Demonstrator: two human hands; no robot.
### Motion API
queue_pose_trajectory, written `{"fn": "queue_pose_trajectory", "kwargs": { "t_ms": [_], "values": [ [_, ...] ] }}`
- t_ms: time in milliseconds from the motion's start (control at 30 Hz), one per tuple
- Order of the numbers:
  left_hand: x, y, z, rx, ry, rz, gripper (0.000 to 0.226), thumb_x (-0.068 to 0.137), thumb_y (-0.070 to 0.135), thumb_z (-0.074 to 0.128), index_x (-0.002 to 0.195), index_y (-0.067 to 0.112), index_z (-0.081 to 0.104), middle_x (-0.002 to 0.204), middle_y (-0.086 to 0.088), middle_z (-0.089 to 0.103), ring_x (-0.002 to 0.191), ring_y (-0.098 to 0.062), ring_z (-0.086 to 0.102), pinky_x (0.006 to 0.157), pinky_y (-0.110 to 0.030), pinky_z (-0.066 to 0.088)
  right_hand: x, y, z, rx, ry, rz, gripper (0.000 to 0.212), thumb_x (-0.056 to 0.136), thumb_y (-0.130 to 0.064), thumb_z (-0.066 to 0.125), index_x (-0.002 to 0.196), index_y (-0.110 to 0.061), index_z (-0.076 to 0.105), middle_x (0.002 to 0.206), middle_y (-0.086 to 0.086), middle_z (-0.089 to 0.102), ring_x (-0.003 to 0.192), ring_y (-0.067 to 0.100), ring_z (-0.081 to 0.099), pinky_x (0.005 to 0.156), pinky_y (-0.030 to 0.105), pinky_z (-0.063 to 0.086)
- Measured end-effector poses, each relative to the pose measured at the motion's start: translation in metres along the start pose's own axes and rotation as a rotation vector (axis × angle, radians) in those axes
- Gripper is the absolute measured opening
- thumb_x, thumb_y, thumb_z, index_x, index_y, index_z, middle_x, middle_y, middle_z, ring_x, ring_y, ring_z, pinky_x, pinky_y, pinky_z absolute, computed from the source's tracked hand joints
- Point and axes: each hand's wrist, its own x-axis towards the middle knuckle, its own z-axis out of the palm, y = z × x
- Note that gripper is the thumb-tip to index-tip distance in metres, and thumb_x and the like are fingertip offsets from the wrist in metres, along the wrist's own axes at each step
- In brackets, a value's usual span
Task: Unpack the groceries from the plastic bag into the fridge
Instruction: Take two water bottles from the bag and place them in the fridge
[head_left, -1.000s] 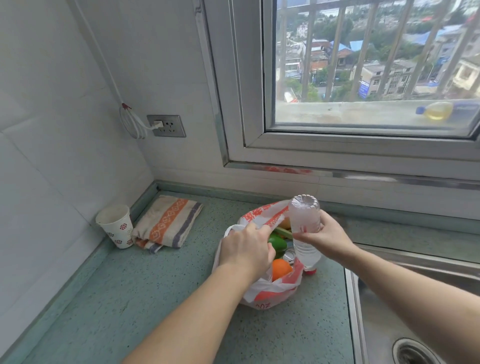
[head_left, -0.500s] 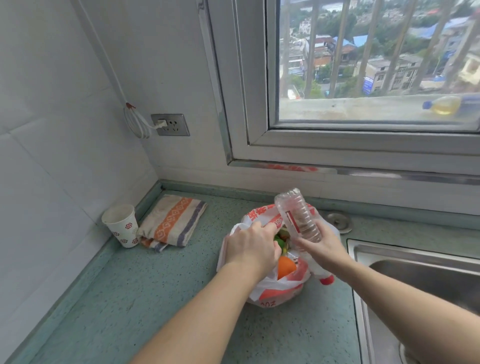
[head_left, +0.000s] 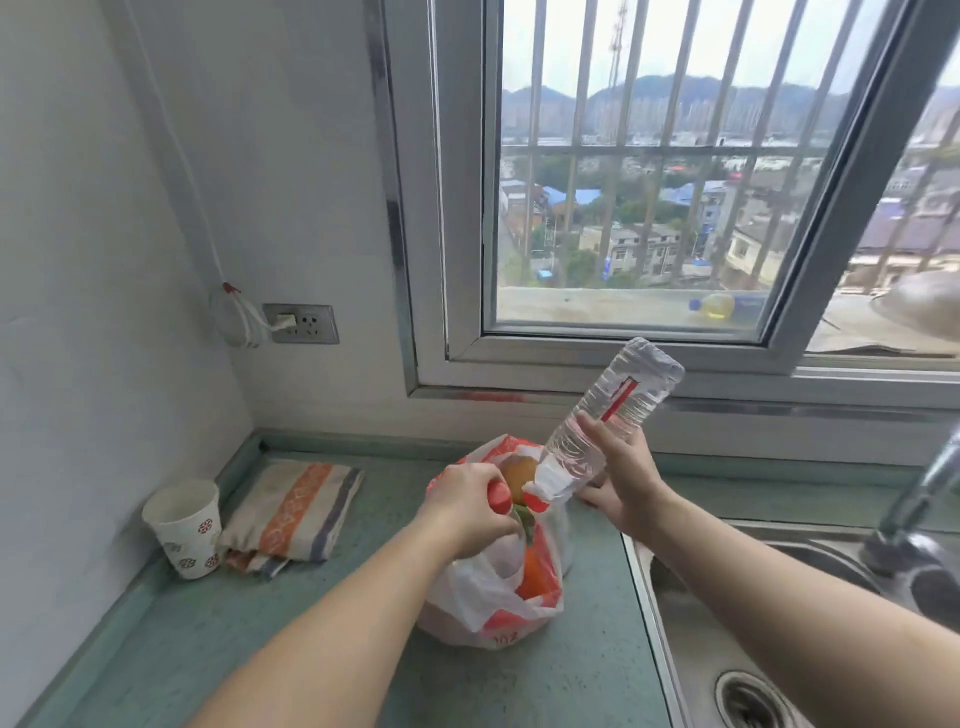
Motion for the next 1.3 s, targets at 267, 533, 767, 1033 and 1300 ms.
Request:
{"fn": "queue_pose_trajectory", "kwargs": {
  "t_ms": [267,533,767,1033,1300],
  "values": [
    [-0.026,0.019,-0.068,-0.240,0.210,0.243,0.028,0.074,0.026,0.078,0.100,0.024,0.066,0.092,0.009,0.065,0.087,-0.012,0.059,0.077,-0.023,0.046,-0.057,-0.041,0.016,-0.006,0.245,-0.085,0.046,0.075,-0.048,0.073,0.115,-0.031,0.057,0.113,0.007,0.070,0.105,0.037,0.064,0.090,0.063,0.047],
    [-0.034,0.044,-0.085,-0.389,0.252,0.346,0.030,0.084,0.030,0.073,0.111,0.025,0.062,0.103,0.009,0.066,0.093,-0.010,0.060,0.077,-0.020,0.042,-0.096,-0.084,0.035,-0.093,0.340,-0.403,0.056,0.064,-0.025,0.081,0.114,-0.026,0.056,0.107,0.007,0.068,0.104,0.029,0.065,0.097,0.056,0.047],
    [-0.037,0.038,-0.061,-0.385,0.223,0.355,0.029,0.083,0.031,0.074,0.109,0.027,0.061,0.098,0.011,0.063,0.093,-0.010,0.058,0.081,-0.024,0.045,-0.094,-0.084,0.042,-0.679,0.329,-0.622,0.091,0.058,-0.034,0.091,0.130,-0.024,0.037,0.119,0.000,0.057,0.111,0.019,0.057,0.103,0.035,0.040],
    [-0.030,0.043,-0.072,-0.501,0.322,0.385,0.031,0.085,0.029,0.073,0.112,0.023,0.060,0.100,0.008,0.065,0.095,-0.011,0.060,0.082,-0.024,0.044,-0.087,-0.093,0.048,-0.305,0.411,-0.568,0.056,0.056,-0.036,0.089,0.100,-0.049,0.057,0.105,-0.003,0.069,0.101,0.016,0.065,0.100,0.048,0.048],
    [-0.037,0.094,-0.099,-0.598,0.438,0.524,0.036,0.087,0.023,0.071,0.120,0.022,0.056,0.100,0.012,0.063,0.091,-0.006,0.058,0.079,-0.011,0.040,-0.138,-0.150,0.010,-0.213,0.472,-0.477,0.090,0.057,-0.054,0.083,0.129,-0.017,0.046,0.117,0.005,0.065,0.106,0.026,0.063,0.084,0.047,0.055]
  ]
}}
